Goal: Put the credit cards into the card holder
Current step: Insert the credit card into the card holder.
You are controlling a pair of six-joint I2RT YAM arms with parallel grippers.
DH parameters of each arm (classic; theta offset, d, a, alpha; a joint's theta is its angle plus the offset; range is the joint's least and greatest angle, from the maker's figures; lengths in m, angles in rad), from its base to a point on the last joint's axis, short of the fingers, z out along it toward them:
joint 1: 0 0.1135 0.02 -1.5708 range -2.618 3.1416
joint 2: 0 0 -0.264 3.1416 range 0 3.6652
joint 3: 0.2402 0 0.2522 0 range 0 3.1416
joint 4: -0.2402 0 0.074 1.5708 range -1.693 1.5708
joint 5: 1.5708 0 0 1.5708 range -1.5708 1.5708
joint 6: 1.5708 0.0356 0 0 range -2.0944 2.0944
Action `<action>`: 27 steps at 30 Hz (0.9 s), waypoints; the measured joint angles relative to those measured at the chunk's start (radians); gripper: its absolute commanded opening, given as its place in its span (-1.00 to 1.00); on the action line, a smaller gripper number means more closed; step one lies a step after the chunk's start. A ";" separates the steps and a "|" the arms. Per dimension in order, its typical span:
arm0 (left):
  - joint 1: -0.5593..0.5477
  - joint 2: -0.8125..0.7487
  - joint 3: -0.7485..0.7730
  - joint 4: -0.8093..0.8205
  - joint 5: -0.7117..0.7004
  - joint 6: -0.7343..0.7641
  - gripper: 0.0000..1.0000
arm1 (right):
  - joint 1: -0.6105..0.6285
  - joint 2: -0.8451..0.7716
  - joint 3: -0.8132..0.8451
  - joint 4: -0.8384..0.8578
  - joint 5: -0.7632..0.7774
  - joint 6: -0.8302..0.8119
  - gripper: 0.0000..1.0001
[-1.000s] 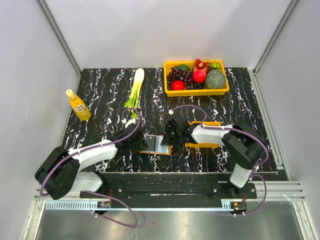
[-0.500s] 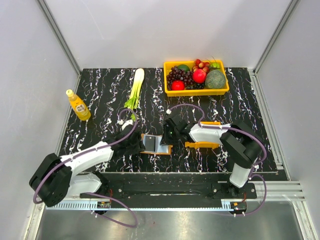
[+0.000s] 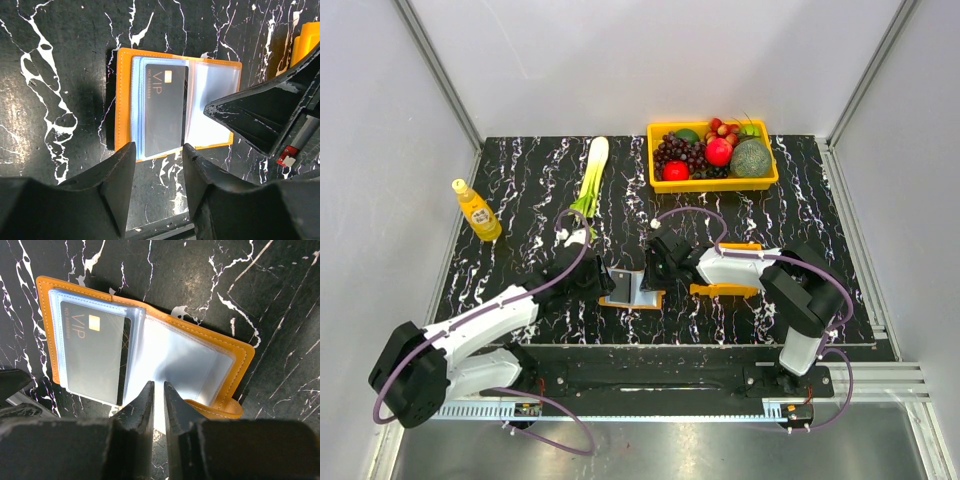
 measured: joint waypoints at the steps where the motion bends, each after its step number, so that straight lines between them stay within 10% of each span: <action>1: 0.000 0.005 0.000 0.003 0.004 0.000 -0.10 | 0.000 0.000 0.000 0.000 0.000 0.000 -0.65; 27: 0.000 0.149 0.000 0.098 0.052 -0.011 -0.15 | 0.000 0.000 0.001 -0.003 0.000 0.000 -0.65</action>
